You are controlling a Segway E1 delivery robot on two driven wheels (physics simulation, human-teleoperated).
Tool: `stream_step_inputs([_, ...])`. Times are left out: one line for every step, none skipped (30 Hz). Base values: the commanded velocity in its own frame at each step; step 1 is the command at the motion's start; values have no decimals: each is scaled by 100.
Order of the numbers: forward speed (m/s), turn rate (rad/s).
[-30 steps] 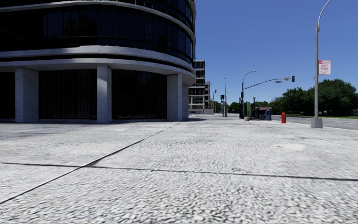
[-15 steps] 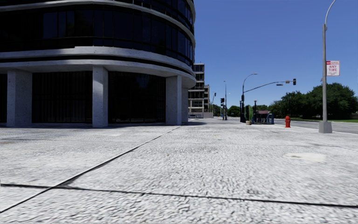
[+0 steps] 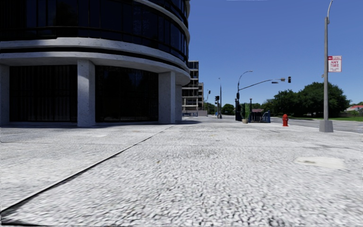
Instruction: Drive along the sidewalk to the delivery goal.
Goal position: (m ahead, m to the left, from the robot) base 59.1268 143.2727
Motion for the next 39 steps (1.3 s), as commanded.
stream_step_inputs([117,-55])
stream_step_inputs([117,-59])
stream_step_inputs([117,-60])
stream_step_inputs([117,-60])
stream_step_inputs([117,-60])
stream_step_inputs([117,-60])
stream_step_inputs([117,-60])
stream_step_inputs([117,-60])
stream_step_inputs([117,-60])
stream_step_inputs([117,-60])
stream_step_inputs([117,-60])
stream_step_inputs([117,-60])
stream_step_inputs([117,-46])
stream_step_inputs([117,-46])
stream_step_inputs([117,-24])
stream_step_inputs([117,0])
stream_step_inputs([117,0])
stream_step_inputs([117,0])
stream_step_inputs([117,0])
stream_step_inputs([117,0])
stream_step_inputs([117,0])
stream_step_inputs([117,0])
stream_step_inputs([117,0])
stream_step_inputs([117,0])
stream_step_inputs([117,0])
stream_step_inputs([117,0])
stream_step_inputs([117,0])
stream_step_inputs([117,0])
stream_step_inputs([117,0])
stream_step_inputs([117,0])
stream_step_inputs([117,0])
stream_step_inputs([117,0])
stream_step_inputs([117,0])
stream_step_inputs([117,0])
stream_step_inputs([117,0])
stream_step_inputs([117,25])
stream_step_inputs([117,25])
stream_step_inputs([117,25])
stream_step_inputs([117,25])
